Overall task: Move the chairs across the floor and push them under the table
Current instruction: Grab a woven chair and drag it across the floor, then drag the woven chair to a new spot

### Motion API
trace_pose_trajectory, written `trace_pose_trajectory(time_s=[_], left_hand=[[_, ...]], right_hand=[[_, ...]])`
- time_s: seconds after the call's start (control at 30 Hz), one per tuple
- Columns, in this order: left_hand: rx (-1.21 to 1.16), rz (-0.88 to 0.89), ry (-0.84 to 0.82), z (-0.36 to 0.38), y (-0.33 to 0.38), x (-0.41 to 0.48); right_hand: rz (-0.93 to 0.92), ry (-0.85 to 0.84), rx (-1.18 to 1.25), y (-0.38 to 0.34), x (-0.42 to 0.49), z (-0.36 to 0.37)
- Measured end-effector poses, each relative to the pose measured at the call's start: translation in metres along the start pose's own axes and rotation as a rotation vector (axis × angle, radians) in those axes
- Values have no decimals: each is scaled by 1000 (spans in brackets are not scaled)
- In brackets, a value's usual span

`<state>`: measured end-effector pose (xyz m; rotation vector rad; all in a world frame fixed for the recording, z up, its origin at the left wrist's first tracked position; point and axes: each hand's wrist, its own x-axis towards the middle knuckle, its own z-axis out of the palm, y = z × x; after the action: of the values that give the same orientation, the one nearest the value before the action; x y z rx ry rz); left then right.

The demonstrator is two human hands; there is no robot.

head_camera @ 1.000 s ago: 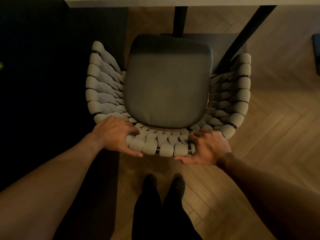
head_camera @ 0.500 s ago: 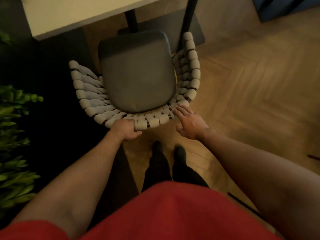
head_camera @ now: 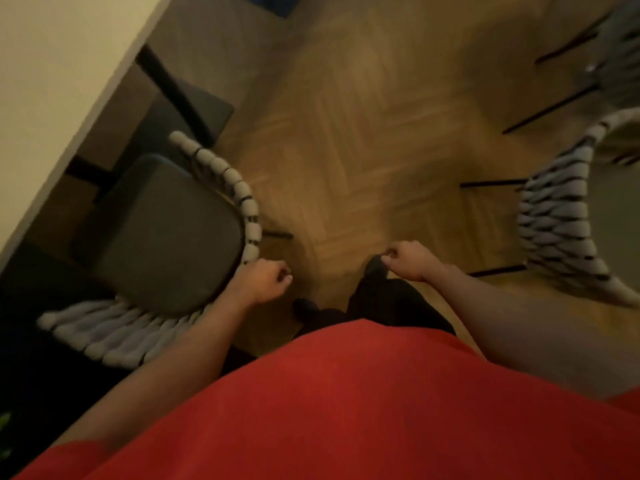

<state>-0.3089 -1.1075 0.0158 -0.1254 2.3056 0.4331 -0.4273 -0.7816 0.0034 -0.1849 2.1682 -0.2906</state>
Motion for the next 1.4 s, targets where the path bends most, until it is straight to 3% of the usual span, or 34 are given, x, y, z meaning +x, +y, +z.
trace_pose_trajectory(time_s=[0.23,0.3,0.47,0.7,0.97,1.13,1.27,1.4], left_hand=[[183,226,-153,-48,143,95],[274,280,-212,-60,212,127],[292,371,-245,-75,289,177],[477,519,-250,-109,429,252],[660,765,-296,-151,556,328],[808,1042,-311,-172,632,380],[914,1339,-264,-174,686,411],[1054,1470,-215,-152,731,443]], right_hand=[[259,200,479,131,-35,17],[356,250,622,181,-42,8],[402,282,768,227,-34,-15],[442,338,833,299,-24,-86],[615,639,949,335,-15,-135],[813,809,948,342,-1,-145],[979,830,985,340,8,-156],[1056,753,884,352,24,-162]])
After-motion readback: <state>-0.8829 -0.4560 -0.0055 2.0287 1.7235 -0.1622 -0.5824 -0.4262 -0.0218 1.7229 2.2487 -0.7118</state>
